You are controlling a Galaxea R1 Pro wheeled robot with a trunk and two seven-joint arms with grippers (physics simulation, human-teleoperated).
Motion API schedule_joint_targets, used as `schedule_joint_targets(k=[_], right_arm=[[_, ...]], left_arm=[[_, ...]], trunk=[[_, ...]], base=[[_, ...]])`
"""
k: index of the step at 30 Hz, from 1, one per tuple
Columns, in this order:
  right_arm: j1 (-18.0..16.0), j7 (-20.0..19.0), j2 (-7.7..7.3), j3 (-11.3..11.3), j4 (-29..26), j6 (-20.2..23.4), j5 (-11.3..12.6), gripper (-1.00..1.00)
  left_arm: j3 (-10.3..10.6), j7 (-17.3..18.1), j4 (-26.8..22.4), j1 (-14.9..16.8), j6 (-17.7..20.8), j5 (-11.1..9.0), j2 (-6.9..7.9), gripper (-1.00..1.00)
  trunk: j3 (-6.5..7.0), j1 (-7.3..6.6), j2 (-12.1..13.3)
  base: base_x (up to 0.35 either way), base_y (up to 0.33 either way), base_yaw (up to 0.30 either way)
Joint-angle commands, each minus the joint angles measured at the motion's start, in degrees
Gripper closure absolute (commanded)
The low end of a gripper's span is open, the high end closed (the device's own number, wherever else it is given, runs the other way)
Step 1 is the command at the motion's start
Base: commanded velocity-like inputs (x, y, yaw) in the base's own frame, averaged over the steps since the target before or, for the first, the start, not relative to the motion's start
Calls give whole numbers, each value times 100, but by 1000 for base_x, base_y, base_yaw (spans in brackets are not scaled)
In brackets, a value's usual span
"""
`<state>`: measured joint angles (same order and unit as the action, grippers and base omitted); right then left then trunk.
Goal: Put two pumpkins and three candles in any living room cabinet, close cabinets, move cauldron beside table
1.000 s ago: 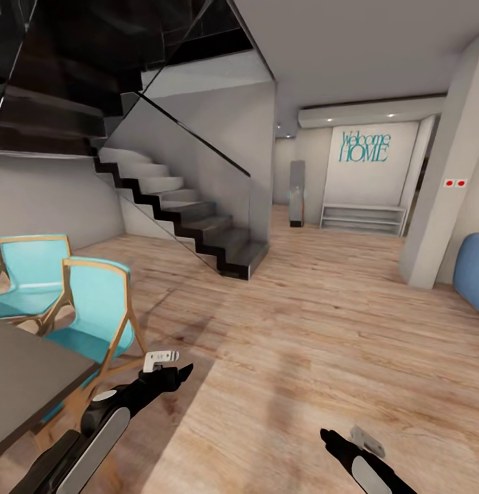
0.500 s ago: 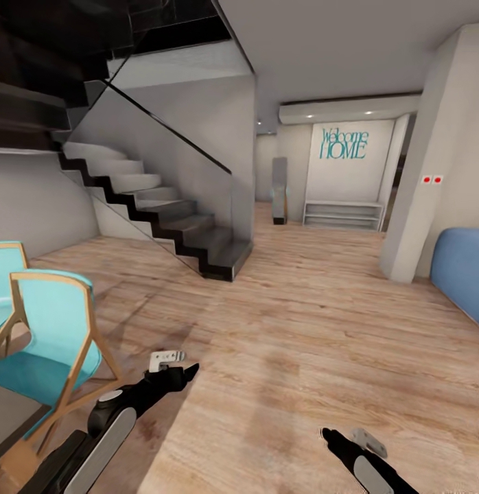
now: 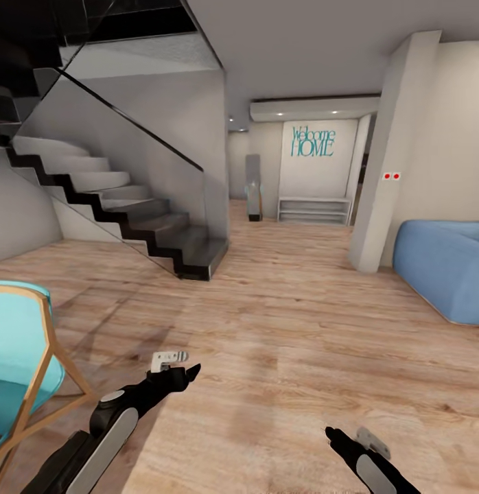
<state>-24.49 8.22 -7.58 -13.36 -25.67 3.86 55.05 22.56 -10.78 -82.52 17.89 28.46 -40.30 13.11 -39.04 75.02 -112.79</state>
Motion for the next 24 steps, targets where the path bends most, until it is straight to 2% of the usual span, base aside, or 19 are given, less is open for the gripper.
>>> schedule_joint_targets(k=[1,13,19,24], right_arm=[[-3,48,-7,-44,-12,13,32,-100],[-3,57,-7,-44,23,14,30,-100],[-3,66,-24,-44,35,26,31,-100],[-3,66,-24,-36,67,19,29,-100]], left_arm=[[13,-56,-10,4,11,-62,4,-100],[44,-56,-10,4,11,-65,-1,-100],[111,-56,-16,4,11,-57,-95,-100],[114,-56,-38,4,11,-51,-114,-100]], trunk=[[-11,-1,-3],[-61,-1,-3],[-87,-1,-3],[-108,-1,-3]], base=[[0,0,-254],[61,0,-254],[86,0,-254],[87,0,-253]])
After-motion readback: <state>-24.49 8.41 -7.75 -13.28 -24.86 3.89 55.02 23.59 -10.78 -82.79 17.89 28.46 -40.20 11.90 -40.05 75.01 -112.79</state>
